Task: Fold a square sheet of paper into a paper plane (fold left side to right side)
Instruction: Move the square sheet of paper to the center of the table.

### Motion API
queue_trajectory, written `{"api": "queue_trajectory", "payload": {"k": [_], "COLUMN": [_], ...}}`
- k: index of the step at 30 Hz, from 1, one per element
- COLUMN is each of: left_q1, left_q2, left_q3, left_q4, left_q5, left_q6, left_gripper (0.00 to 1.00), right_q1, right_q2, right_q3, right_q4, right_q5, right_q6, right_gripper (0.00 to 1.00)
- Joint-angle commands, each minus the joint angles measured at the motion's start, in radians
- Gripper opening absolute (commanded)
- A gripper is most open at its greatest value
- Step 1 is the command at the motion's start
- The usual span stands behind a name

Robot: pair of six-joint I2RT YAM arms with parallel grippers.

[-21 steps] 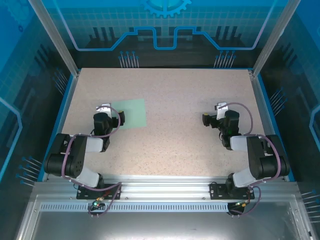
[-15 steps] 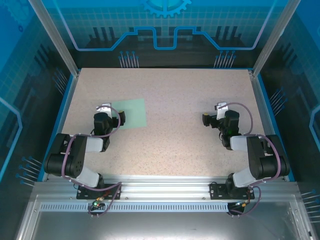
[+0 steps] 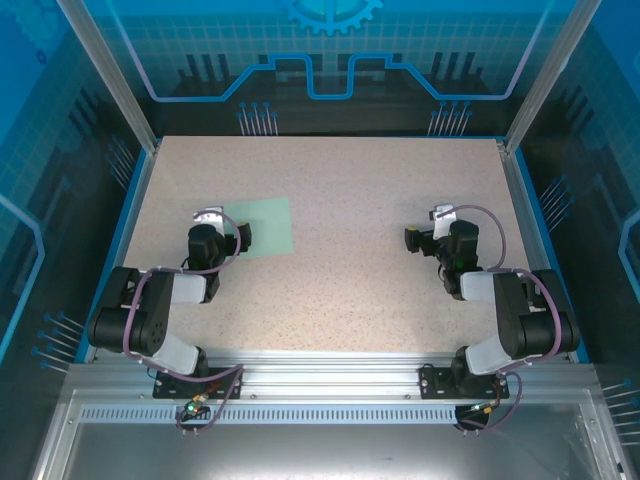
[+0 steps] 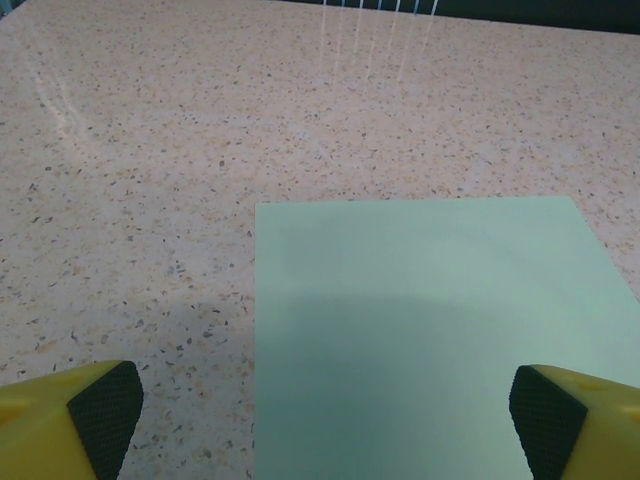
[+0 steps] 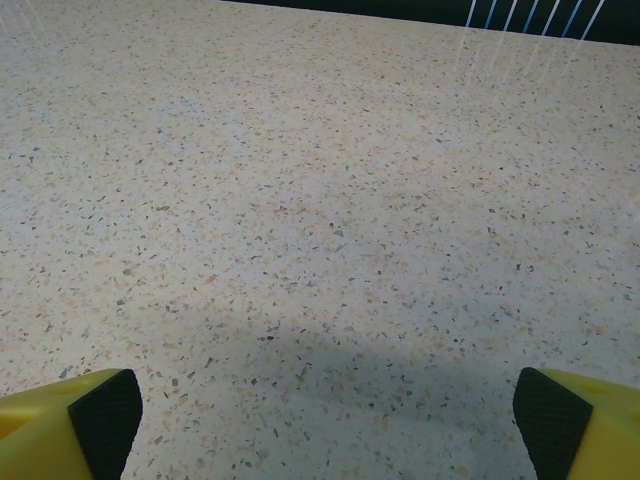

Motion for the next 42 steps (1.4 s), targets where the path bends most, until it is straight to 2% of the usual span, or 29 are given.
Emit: {"api": "queue_trajectory", "payload": {"k": [1, 4, 8, 12, 17, 20, 27, 34, 42], "left_q1": [0.015, 0.015, 0.014, 0.005, -0.019, -0.019, -0.019, -0.035, -0.08], "left_q2": [-0.097, -0.203, -0.343, -0.385, -0.289, -0.172, 0.135, 0.402, 0.545], "left_q3": [0.108, 0.198, 0.283, 0.355, 0.49, 0.563, 0.798, 0.999, 1.115], "left_q4": [-0.211, -0.462, -0.775, -1.019, -1.286, -1.351, -1.398, -1.431, -1.486], "left_q5": [0.006, 0.027, 0.091, 0.202, 0.242, 0.245, 0.251, 0.311, 0.312], "left_q6": [0.009, -0.067, -0.281, -0.434, -0.438, -0.42, -0.37, -0.352, -0.347], "left_gripper": [0.99, 0.98, 0.98, 0.98, 0.99, 0.99, 0.99, 0.99, 0.98], "right_q1": [-0.018, -0.019, -0.03, -0.007, 0.078, 0.147, 0.321, 0.35, 0.356], "right_q2": [0.002, -0.021, -0.151, -0.281, -0.383, -0.401, -0.37, -0.345, -0.344], "right_q3": [0.023, 0.048, 0.219, 0.3, 0.349, 0.374, 0.41, 0.427, 0.423], "right_q4": [0.024, -0.03, -0.463, -0.752, -0.974, -1.086, -1.197, -1.225, -1.248], "right_q5": [-0.034, 0.005, 0.156, 0.111, 0.054, 0.034, 0.116, 0.165, 0.179], "right_q6": [0.001, 0.021, 0.146, 0.246, 0.362, 0.414, 0.436, 0.427, 0.416], "right_gripper": [1.0, 0.99, 0.99, 1.0, 1.0, 1.0, 0.99, 1.0, 0.99]}}
